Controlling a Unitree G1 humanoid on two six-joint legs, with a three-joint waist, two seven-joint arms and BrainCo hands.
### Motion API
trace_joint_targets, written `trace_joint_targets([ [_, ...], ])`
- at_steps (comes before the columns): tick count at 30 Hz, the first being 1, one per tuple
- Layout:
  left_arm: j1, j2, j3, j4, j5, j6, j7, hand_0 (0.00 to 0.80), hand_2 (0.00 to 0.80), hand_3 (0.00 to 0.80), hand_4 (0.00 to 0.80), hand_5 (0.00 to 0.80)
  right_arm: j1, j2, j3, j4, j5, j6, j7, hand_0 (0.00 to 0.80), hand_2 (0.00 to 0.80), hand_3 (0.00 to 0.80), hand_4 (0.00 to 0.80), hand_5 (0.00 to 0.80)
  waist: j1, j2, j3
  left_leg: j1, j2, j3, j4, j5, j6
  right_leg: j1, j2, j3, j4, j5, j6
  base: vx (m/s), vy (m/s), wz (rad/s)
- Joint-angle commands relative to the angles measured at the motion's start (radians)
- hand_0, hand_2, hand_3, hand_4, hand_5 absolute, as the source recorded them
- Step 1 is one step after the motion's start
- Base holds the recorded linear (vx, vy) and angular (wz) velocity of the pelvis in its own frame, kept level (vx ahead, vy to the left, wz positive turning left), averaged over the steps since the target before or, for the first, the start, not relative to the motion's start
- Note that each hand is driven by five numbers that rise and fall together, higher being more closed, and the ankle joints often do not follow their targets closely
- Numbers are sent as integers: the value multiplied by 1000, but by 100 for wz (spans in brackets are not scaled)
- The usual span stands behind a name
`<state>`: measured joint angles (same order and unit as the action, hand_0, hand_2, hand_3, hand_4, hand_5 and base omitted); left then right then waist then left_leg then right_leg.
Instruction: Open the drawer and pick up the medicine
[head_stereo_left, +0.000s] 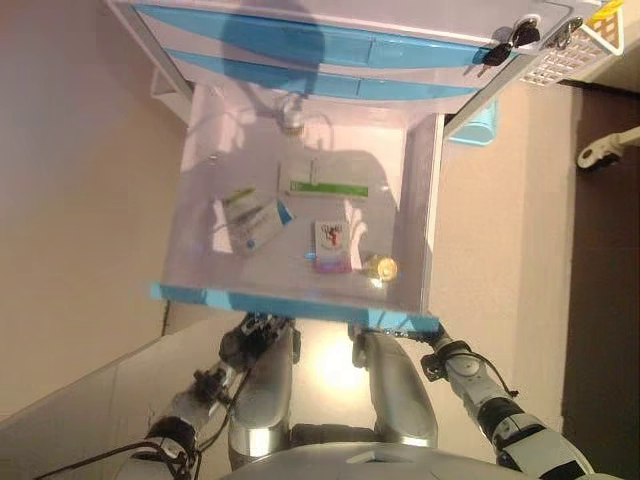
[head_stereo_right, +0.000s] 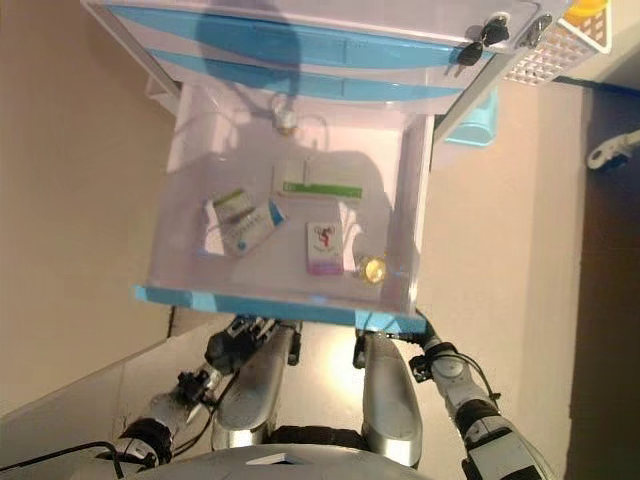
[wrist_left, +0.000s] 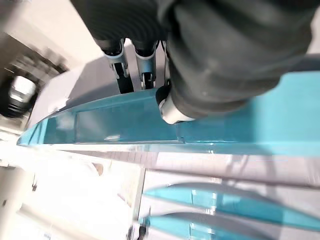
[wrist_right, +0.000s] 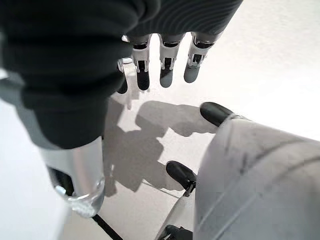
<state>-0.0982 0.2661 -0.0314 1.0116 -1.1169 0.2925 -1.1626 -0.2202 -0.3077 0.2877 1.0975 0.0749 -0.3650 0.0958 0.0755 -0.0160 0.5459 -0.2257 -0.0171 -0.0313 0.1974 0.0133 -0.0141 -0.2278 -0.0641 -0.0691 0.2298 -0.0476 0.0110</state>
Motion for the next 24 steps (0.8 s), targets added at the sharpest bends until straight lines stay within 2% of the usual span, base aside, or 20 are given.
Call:
trace_joint_targets([
  [1, 139, -8, -10, 32, 53, 61, -40, 800, 800, 800, 800, 800, 79, -53, -22, -29, -22, -27, 8, 0, 0, 0, 0, 0, -4, 21, -84, -69, -32, 20, 66, -26, 7, 56, 13, -54, 12, -29, -36, 68, 17, 0],
  [5, 144, -15, -31, 49, 78, 30, -63, 800, 800, 800, 800, 800, 87, -45, -29, 16, -54, -11, 5, 0, 0, 0, 0, 0, -7, 27, -106, -28, -34, 18, 38, -24, 8, 79, 11, -60, 6, -29, -30, 49, 8, 11],
  [8, 139, -18, -48, 55, 107, -58, -25, 800, 800, 800, 800, 800, 100, -39, -32, 33, -86, 18, 7, 0, 0, 0, 0, 0, -15, 26, -125, 1, -35, 18, 14, -21, 9, 93, 12, -57, -2, -27, -24, 40, 1, 5],
  [9, 135, -17, -56, 57, 122, -114, 13, 577, 577, 577, 577, 577, 103, -37, -32, 38, -98, 28, 7, 0, 0, 0, 0, 0, -18, 25, -131, 9, -35, 18, 7, -20, 10, 97, 12, -55, -5, -25, -23, 40, -9, 2],
  [10, 128, -14, -64, 61, 133, -159, 56, 97, 97, 97, 97, 97, 107, -34, -32, 43, -108, 39, 9, 0, 0, 0, 0, 0, -21, 23, -139, 19, -35, 17, 0, -19, 11, 102, 13, -53, -8, -24, -20, 43, -17, 1],
  [11, 115, -12, -76, 66, 145, -198, 106, 0, 0, 0, 0, 0, 109, -30, -31, 50, -111, 45, 11, 0, 0, 0, 0, 0, -25, 21, -148, 30, -36, 16, -9, -18, 14, 108, 14, -49, -12, -22, -18, 50, -22, 1],
  [14, 87, -8, -100, 88, 211, -342, 286, 0, 0, 0, 0, 0, 118, -18, -31, 66, -133, 58, 14, 0, 0, 0, 0, 0, -35, 16, -176, 62, -37, 12, -41, -12, 16, 127, 17, -42, -29, -16, -11, 53, -25, 0],
  [16, 70, -10, -110, 113, 286, -454, 465, 0, 0, 0, 0, 0, 124, -11, -33, 79, -134, 59, 13, 0, 0, 0, 0, 0, -40, 15, -196, 84, -38, 6, -65, -6, 16, 141, 18, -40, -41, -13, -4, 48, -38, -1],
  [18, 50, -18, -99, 154, 400, -524, 659, 0, 0, 0, 0, 0, 127, 5, -37, 96, -148, 58, 4, 0, 0, 0, 0, 0, -44, 15, -220, 108, -42, -1, -90, 1, 18, 156, 18, -38, -55, -9, 2, 46, -36, -1],
  [20, 38, -23, -94, 185, 519, -558, 786, 0, 0, 0, 0, 0, 131, 17, -38, 112, -151, 60, -7, 0, 0, 0, 0, 0, -46, 15, -243, 126, -45, -7, -108, 4, 17, 169, 17, -36, -68, -6, 6, 43, -24, 2],
  [24, 30, -34, -109, 228, 677, -532, 939, 0, 0, 0, 0, 0, 140, 34, -37, 138, -152, 93, -31, 0, 0, 0, 0, 0, -55, 16, -288, 165, -46, -7, -139, 3, 17, 194, 16, -33, -93, 3, 12, 19, -7, -1],
])
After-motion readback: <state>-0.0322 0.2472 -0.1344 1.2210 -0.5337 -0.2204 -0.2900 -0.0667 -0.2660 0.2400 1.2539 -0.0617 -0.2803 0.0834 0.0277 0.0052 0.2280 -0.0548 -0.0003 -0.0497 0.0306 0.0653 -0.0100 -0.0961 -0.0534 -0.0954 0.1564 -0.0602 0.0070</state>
